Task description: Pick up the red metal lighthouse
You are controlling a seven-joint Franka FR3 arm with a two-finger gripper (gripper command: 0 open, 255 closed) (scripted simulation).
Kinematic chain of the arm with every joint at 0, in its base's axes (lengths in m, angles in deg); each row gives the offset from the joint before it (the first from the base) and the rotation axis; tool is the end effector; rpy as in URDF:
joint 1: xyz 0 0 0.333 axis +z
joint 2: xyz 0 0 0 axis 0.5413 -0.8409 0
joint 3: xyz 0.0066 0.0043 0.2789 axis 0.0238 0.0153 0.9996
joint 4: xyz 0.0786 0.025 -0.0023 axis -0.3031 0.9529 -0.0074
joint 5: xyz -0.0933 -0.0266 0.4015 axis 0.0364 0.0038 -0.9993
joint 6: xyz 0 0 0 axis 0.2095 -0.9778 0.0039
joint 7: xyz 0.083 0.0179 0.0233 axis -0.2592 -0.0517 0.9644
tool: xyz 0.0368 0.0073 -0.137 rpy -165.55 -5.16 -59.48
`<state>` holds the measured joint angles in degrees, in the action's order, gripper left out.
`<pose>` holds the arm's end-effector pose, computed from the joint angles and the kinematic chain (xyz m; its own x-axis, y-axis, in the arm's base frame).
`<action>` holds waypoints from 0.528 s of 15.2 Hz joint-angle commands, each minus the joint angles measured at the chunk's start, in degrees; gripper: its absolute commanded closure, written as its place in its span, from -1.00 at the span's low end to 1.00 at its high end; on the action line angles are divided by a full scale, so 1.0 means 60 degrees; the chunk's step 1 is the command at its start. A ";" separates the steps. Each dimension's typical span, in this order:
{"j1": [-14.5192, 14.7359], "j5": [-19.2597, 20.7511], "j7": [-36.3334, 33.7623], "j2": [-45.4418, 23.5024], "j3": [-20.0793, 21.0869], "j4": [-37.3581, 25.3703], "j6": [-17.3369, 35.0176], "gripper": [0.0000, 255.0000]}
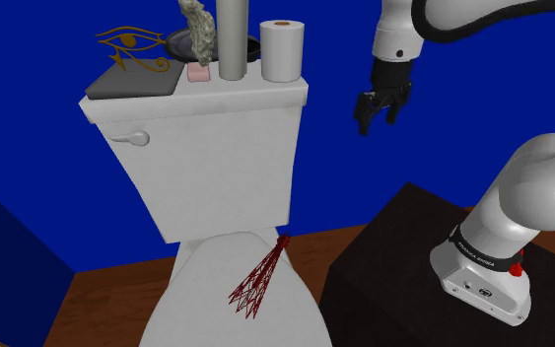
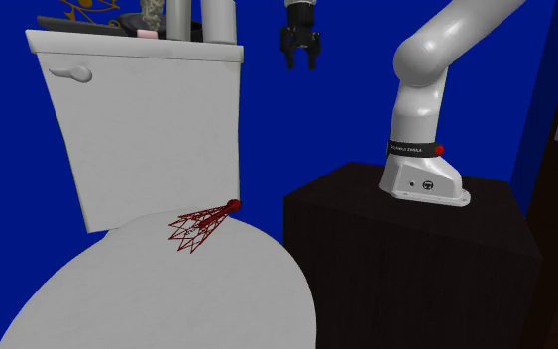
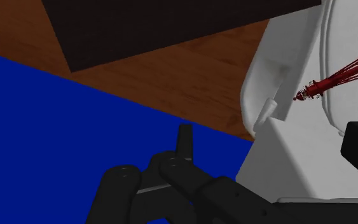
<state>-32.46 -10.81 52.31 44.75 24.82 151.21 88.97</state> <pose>0.3594 0.0684 0.4225 0.9752 -0.2188 -0.0339 -0.2175 -0.9753 0.0396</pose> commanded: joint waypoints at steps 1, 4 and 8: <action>0.0027 -0.0369 -0.0599 0.0052 0.0237 0.0538 0.0462 -1.00; 0.0127 -0.0995 -0.1541 -0.0268 0.0734 0.1056 0.1281 -1.00; 0.0283 -0.1852 -0.2763 -0.1011 0.1445 0.1539 0.2539 -1.00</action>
<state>-31.19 -20.32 37.92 39.84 32.16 159.35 101.71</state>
